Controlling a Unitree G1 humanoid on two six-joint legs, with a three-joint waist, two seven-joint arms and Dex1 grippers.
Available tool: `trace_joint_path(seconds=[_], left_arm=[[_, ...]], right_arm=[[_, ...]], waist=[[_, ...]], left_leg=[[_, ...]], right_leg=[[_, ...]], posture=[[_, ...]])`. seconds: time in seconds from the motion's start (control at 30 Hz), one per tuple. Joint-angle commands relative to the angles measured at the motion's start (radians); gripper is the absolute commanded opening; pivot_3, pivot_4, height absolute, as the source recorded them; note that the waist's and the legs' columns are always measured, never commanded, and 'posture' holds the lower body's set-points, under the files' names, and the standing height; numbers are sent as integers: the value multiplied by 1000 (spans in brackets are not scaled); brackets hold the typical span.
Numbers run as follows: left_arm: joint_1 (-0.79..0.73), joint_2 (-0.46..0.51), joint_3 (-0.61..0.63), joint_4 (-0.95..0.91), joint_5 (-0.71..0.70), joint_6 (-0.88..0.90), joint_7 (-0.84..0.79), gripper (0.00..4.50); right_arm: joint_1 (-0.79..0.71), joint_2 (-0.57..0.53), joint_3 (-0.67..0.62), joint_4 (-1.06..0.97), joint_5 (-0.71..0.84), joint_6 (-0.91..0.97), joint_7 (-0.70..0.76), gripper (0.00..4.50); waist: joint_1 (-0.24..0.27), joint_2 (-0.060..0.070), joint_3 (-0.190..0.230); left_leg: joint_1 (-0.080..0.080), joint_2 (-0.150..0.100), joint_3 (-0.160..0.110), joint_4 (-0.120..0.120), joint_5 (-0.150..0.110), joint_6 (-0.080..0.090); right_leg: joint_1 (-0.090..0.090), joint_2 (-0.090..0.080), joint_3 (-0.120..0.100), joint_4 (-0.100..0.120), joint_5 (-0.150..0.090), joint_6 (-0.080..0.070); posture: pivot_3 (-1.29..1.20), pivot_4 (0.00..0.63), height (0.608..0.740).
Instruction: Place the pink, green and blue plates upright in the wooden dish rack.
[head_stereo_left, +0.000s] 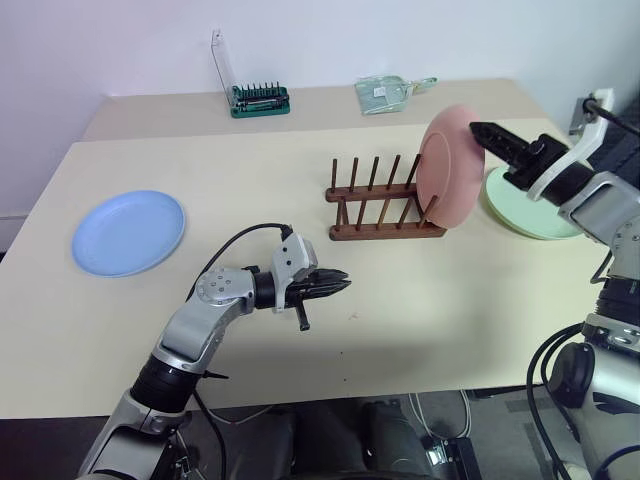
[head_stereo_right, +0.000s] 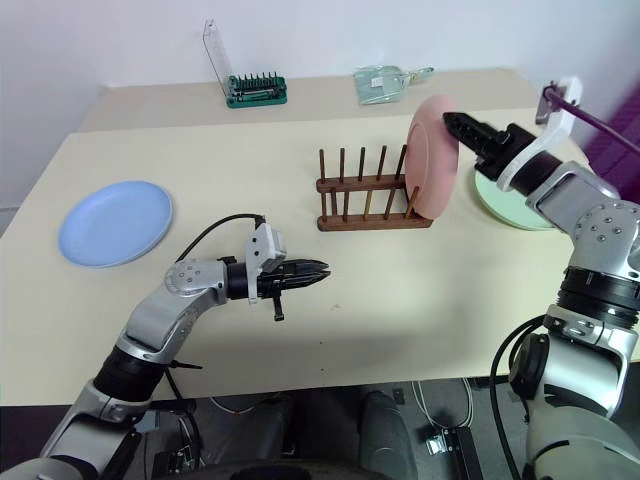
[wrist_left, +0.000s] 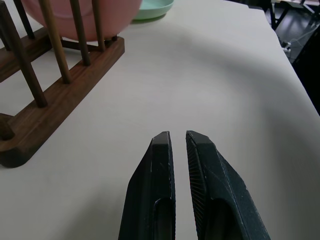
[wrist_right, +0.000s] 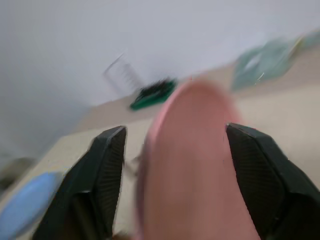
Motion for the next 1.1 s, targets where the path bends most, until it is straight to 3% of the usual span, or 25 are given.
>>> trace_joint_path(seconds=[0.03,0.2,0.33,0.63,0.93,1.03,1.1], left_arm=[[7,8,13,-53,-12,-4,7,466],[13,10,8,-61,-16,0,10,466],[4,10,-7,-51,-13,-4,-3,466],[-12,9,-8,-35,-8,-9,-9,466],[-4,15,-11,-49,-9,-3,2,466],[-2,16,-9,-57,-11,1,7,466],[3,19,-9,-65,-14,4,8,466]], right_arm=[[22,-106,-101,-59,-39,-91,18,2991],[348,-309,-33,-52,-264,-266,202,2991],[514,-394,174,-20,-513,-485,293,2991],[276,-317,433,418,-823,-821,232,2991],[40,-216,555,822,-971,-1018,229,2991],[-10,-209,579,903,-1020,-1063,184,2252],[-26,-205,576,930,-1026,-1083,177,1354]], waist=[[4,0,0],[3,-1,0],[-26,2,-1],[-24,3,-1],[-27,2,-1],[-27,2,-1],[-24,2,-1]], left_leg=[[0,0,0,0,0,0],[0,0,0,0,-1,1],[4,1,3,0,-3,6],[4,2,3,0,0,0],[3,2,2,0,0,-1],[4,2,2,0,1,-1],[3,2,2,0,1,-1]], right_leg=[[0,0,0,0,0,0],[2,0,-1,-2,0,0],[3,0,1,0,0,0],[2,2,1,0,0,0],[3,2,1,-1,0,0],[3,2,1,-1,0,0],[3,2,1,-1,0,0]], posture=[[0,150,740],[0,150,740],[0,150,740],[0,150,740],[0,150,740],[0,150,740],[0,150,740]])
